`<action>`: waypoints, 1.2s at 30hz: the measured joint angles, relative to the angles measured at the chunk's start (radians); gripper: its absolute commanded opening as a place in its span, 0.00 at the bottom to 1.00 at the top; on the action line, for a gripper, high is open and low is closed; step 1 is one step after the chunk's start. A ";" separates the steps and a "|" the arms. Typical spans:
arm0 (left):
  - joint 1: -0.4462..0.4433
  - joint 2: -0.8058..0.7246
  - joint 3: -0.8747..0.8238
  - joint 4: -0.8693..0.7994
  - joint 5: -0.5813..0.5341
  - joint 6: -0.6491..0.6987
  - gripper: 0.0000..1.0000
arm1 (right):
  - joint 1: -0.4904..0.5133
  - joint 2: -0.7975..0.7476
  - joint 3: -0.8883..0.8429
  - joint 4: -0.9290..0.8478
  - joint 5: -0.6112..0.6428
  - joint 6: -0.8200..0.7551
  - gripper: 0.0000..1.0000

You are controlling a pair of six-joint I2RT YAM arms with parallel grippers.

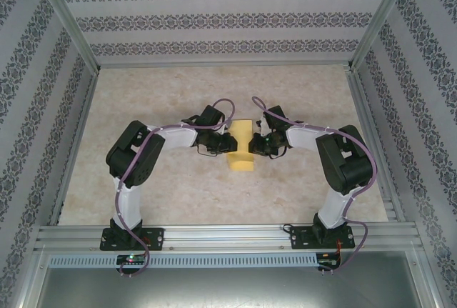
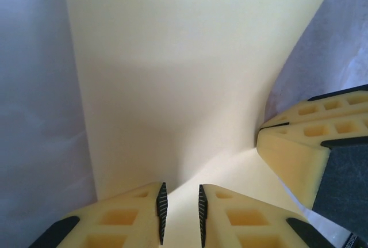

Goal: Fold a paper plane with a square sheet of paper (fold left side to right side)
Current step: First fold the square sheet of paper in half at the center of the table, then hold the square sheet of paper at the center of the table.

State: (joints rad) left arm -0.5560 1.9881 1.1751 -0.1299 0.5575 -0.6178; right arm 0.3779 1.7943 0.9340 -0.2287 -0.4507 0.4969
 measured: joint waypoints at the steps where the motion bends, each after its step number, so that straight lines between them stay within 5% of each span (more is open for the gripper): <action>1: 0.004 -0.005 -0.006 0.000 0.000 0.001 0.26 | 0.000 0.000 0.000 0.000 0.000 0.000 0.11; 14: 0.050 -0.076 -0.051 0.026 0.027 0.006 0.25 | 0.000 0.000 0.000 0.000 0.000 0.000 0.11; 36: 0.006 0.060 0.028 0.122 0.071 -0.019 0.26 | -0.010 -0.016 -0.011 0.010 -0.018 0.001 0.11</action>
State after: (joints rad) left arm -0.5499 2.0476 1.2034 -0.0074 0.6281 -0.6365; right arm 0.3679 1.7786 0.9230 -0.2192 -0.4690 0.4976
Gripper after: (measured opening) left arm 0.258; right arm 0.112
